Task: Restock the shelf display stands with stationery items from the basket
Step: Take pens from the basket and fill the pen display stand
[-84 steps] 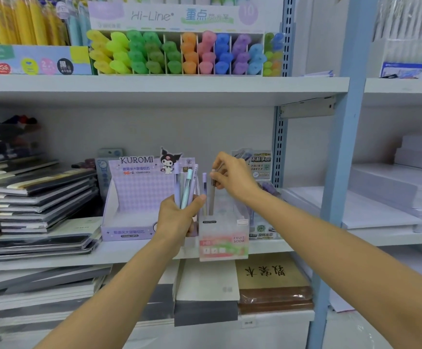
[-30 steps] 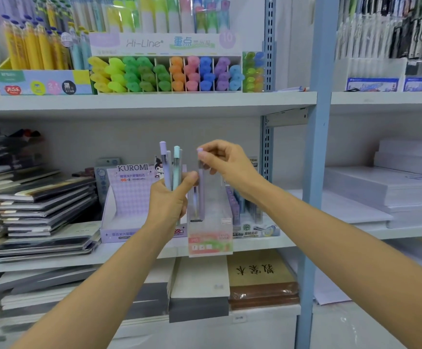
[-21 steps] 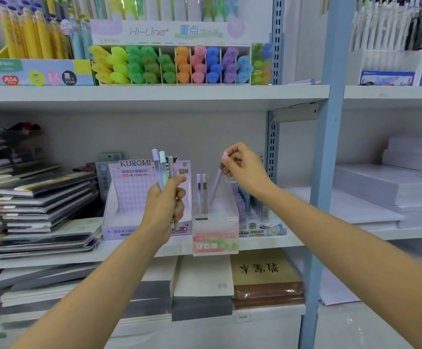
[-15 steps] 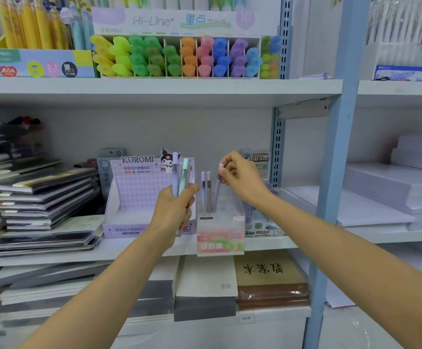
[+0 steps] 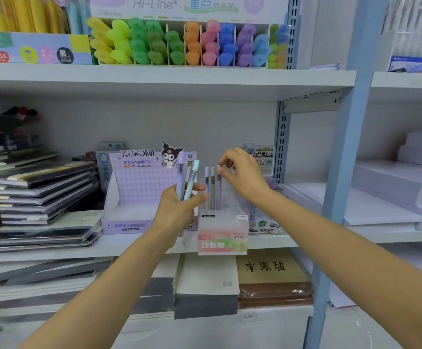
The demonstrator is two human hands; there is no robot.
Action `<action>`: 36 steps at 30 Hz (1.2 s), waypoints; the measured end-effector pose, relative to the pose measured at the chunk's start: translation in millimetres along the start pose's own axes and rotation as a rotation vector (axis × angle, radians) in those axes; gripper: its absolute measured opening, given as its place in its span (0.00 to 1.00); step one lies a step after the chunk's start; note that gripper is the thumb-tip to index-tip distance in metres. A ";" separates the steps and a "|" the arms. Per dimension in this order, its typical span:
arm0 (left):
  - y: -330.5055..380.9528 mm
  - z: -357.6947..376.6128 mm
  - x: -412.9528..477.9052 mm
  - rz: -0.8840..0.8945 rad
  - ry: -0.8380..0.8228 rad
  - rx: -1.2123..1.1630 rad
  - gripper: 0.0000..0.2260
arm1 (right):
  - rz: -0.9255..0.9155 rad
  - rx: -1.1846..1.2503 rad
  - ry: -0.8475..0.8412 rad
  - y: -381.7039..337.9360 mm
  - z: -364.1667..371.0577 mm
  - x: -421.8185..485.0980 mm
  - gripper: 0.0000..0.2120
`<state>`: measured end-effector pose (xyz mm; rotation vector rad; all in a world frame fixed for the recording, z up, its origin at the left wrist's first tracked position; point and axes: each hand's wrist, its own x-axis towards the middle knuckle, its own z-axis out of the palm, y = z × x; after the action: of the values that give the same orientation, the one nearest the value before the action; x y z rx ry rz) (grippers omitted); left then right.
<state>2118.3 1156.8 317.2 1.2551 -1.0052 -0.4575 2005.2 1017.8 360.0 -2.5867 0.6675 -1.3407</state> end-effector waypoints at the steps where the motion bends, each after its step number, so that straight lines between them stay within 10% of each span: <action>1: 0.6 -0.9 -0.2 -0.003 -0.001 -0.004 0.02 | 0.011 -0.048 -0.018 1.2 0.4 1.3 0.04; 7: 10.1 -4.4 -4.0 -0.006 -0.005 -0.037 0.15 | 0.047 -0.057 -0.036 -5.0 -10.5 1.7 0.09; 13: 25.0 3.8 -11.8 0.066 -0.062 0.010 0.15 | 0.101 0.601 -0.119 -43.1 -31.6 -9.4 0.09; 23: 36.3 3.0 -15.1 -0.027 -0.094 -0.096 0.17 | 0.235 0.873 0.053 -46.8 -58.3 -8.0 0.03; 36: 24.2 0.0 -15.8 -0.082 -0.044 0.017 0.20 | 0.227 0.606 0.414 -23.3 -61.6 -3.6 0.05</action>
<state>2104.6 1176.1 333.8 1.3103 -0.9988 -0.5431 1961.2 1044.3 401.3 -1.7327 0.4846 -1.6901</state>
